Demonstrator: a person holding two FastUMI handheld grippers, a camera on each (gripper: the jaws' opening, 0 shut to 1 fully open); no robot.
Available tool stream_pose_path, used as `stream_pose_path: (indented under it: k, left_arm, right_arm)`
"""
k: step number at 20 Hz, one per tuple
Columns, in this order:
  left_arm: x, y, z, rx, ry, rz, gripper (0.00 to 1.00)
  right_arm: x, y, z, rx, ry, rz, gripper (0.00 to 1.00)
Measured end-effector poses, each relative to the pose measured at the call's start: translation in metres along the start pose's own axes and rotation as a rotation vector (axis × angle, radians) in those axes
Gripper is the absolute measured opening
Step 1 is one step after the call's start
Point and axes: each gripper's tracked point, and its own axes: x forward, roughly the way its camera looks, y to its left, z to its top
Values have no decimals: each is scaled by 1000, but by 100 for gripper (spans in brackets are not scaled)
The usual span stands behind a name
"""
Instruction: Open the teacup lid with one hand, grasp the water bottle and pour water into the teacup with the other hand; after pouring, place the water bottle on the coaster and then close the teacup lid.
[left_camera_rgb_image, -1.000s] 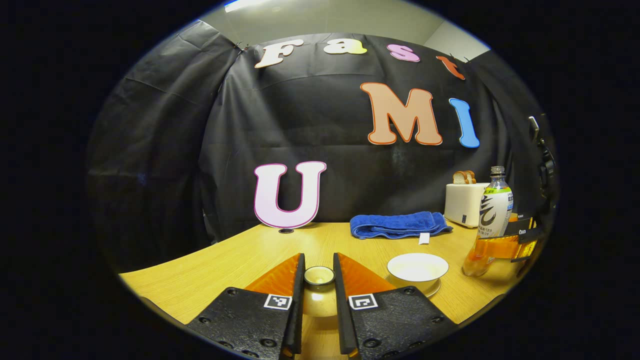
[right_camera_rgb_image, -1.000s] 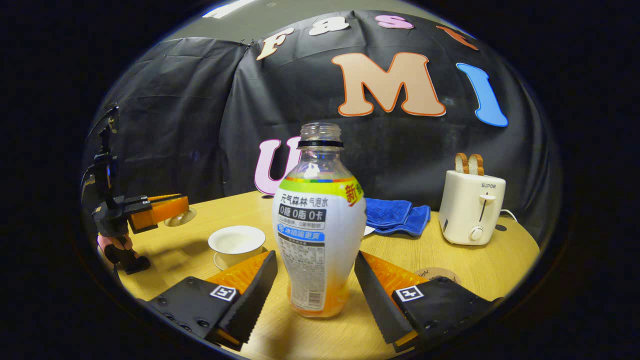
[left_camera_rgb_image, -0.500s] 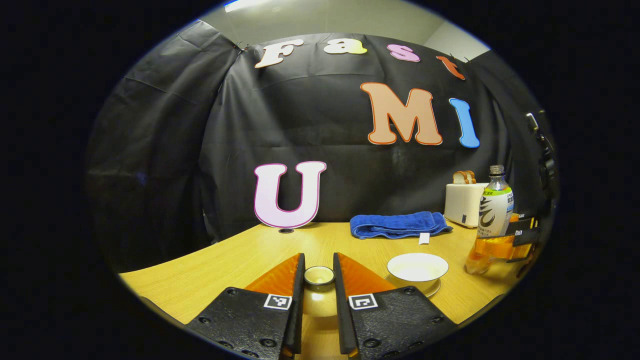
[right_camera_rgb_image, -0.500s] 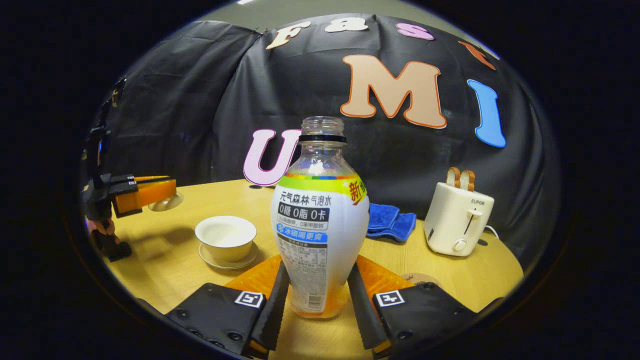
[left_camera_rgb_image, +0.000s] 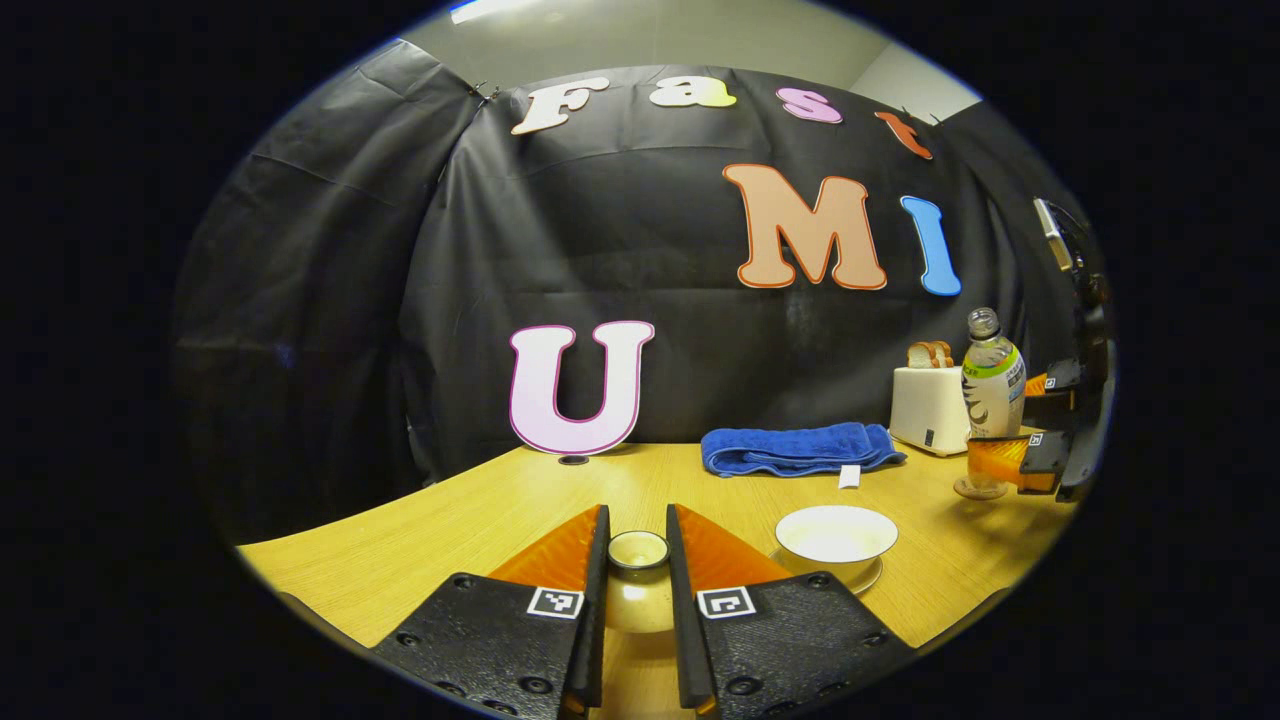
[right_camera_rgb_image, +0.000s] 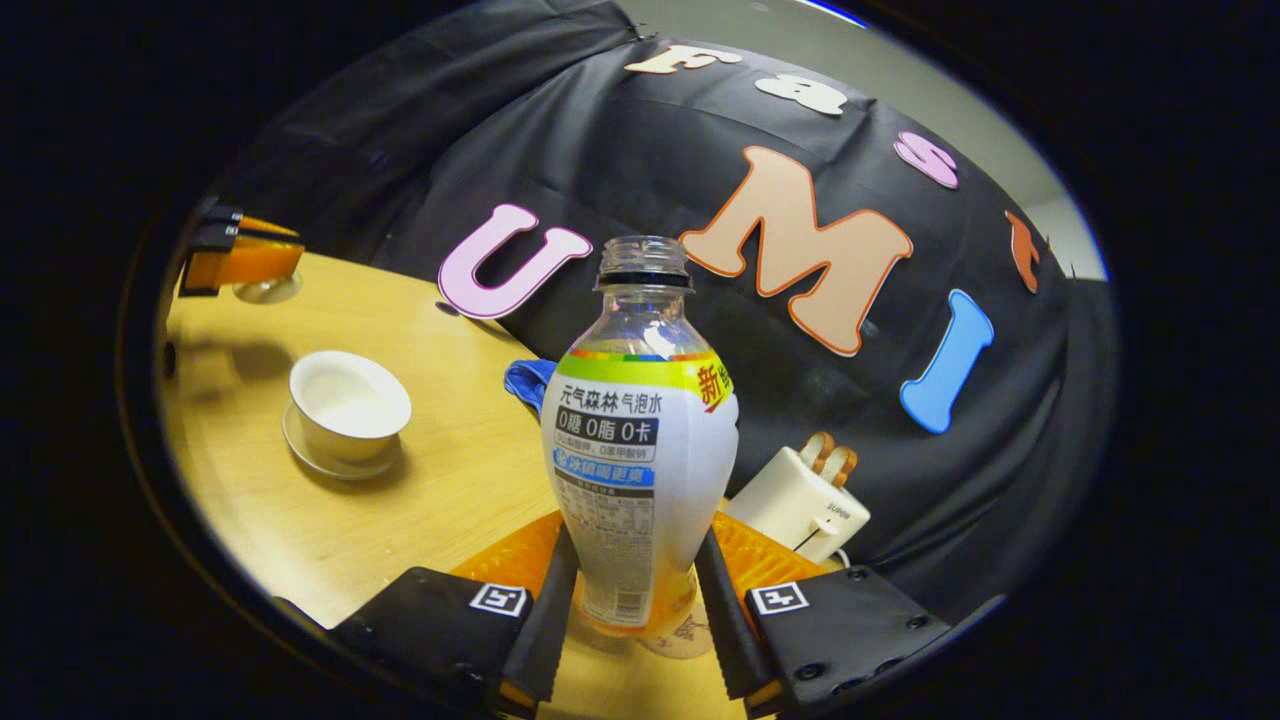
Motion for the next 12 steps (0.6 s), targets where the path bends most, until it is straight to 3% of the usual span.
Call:
stream_pose_path:
  k: [7,12]
  left_arm:
    - [0,1,0,0,0,0,27]
    - [0,2,0,-1,1,0,27]
  right_arm:
    - [2,-7,28,-396,-52,-69,66]
    - [14,15,42,-642,-99,-90,66]
